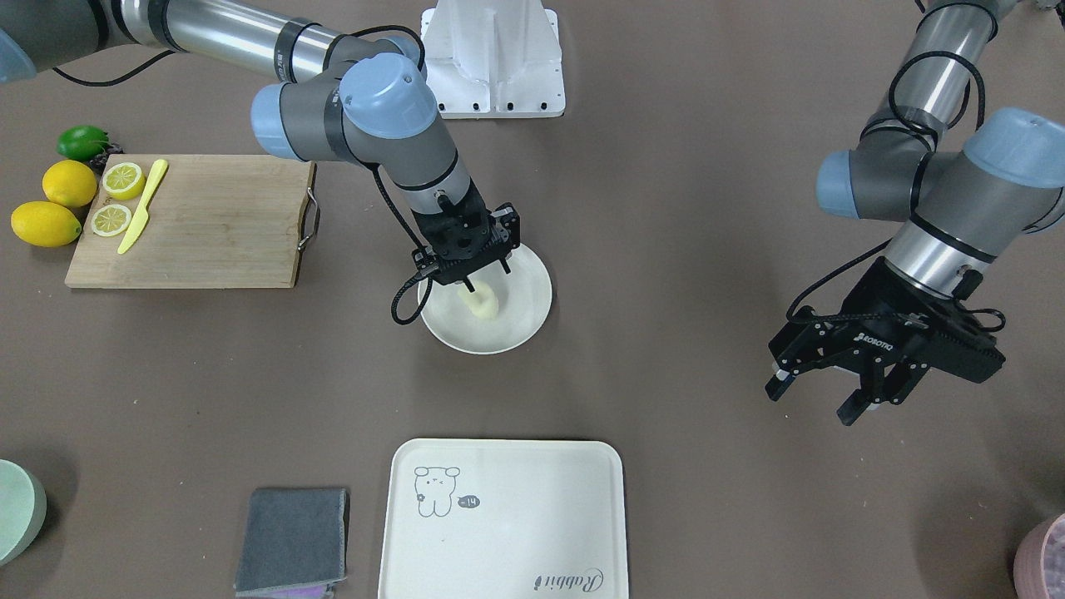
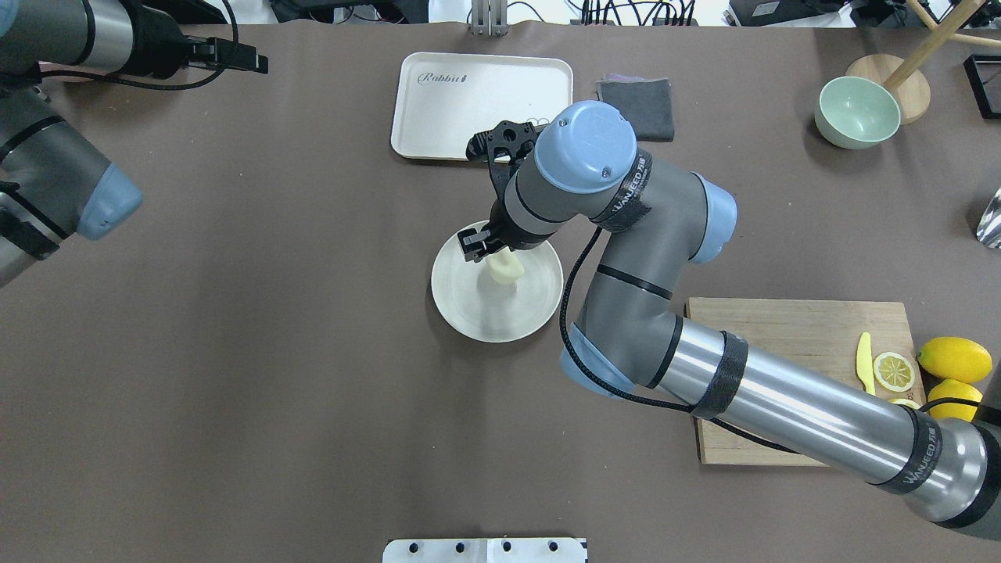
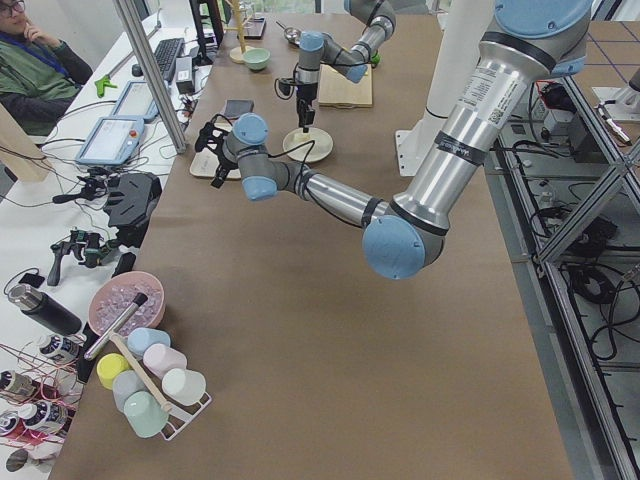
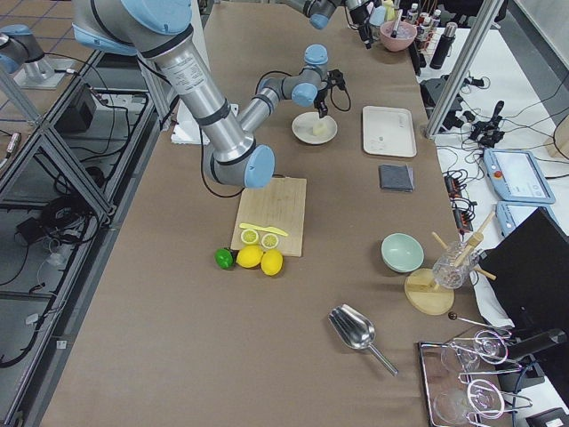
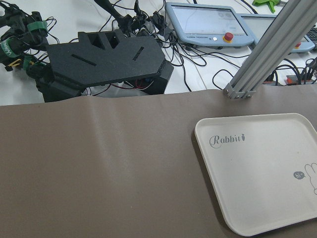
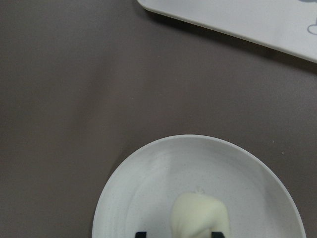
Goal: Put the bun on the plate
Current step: 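Lower the bun onto the plate and open the right gripper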
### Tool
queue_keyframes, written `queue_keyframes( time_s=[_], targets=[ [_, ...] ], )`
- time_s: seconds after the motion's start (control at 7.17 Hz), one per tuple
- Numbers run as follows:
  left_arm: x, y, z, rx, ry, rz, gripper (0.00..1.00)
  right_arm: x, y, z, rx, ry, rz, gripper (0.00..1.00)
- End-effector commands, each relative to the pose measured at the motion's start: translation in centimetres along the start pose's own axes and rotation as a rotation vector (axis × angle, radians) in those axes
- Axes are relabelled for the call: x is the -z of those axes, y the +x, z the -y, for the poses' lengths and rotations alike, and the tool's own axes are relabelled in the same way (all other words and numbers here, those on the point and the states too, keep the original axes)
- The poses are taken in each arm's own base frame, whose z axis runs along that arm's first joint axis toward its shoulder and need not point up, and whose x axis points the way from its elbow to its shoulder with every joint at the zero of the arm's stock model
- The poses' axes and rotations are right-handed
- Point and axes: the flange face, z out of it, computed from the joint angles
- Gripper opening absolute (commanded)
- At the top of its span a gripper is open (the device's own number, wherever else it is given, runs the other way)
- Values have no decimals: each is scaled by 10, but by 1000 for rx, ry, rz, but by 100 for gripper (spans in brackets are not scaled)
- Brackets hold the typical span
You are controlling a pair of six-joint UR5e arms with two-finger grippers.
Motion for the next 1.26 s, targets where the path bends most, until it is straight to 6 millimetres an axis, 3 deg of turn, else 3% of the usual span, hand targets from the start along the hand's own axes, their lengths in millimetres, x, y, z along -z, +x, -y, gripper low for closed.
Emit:
queue_keyframes(
  time_s=[0.0, 0.28, 0.42, 0.56, 0.84, 1.12],
  targets=[
    [2, -3, -3, 2, -1, 2, 98, 6, -5, -2, 4, 8, 12, 100],
    [1, -4, -3, 16, -7, 11, 98, 16, -4, -3, -54, 20, 24, 100],
    [-2, -15, -3, 30, -20, 29, 98, 38, 18, 19, -83, 60, 8, 100],
    [2, -45, 11, 85, -66, 105, 98, 58, 57, 42, -120, 92, -25, 100],
    [50, -106, 50, 1, -156, 118, 98, 100, 175, 72, -150, 107, -101, 100],
    [89, -152, 79, 89, -184, 203, 98, 142, 287, 95, -140, 87, -146, 100]
  ],
)
